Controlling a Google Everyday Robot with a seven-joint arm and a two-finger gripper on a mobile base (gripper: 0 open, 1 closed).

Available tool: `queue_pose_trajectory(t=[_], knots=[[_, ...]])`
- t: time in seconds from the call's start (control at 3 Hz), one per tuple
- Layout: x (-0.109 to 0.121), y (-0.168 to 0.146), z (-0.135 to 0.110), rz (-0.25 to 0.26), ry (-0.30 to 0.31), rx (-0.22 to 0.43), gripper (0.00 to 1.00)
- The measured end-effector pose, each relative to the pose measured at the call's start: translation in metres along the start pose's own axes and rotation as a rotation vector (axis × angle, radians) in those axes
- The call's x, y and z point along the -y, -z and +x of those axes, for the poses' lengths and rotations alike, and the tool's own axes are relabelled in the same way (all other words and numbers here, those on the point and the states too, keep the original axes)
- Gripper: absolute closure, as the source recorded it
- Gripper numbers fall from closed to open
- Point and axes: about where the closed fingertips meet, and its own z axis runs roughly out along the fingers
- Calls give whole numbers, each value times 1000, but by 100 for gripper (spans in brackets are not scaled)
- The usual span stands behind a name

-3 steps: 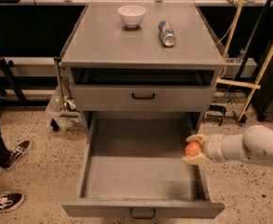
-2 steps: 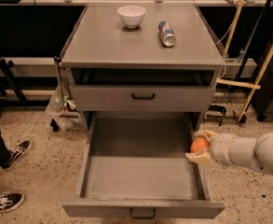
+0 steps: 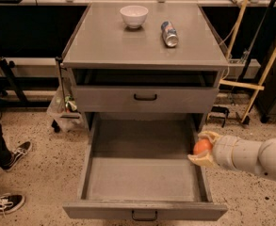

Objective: Pick orange from middle drawer and place on counter

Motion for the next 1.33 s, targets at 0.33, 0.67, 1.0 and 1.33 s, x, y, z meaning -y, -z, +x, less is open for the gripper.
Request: queue_pose_trajectory(t=[0.33,0.67,1.0,1.33], knots=[[5,-5,-20,-10,50,28,100],[36,37,-89,100,188,94,100],[57,119,-196,284,350,142,100],[46,149,-239,334,428,121,100]])
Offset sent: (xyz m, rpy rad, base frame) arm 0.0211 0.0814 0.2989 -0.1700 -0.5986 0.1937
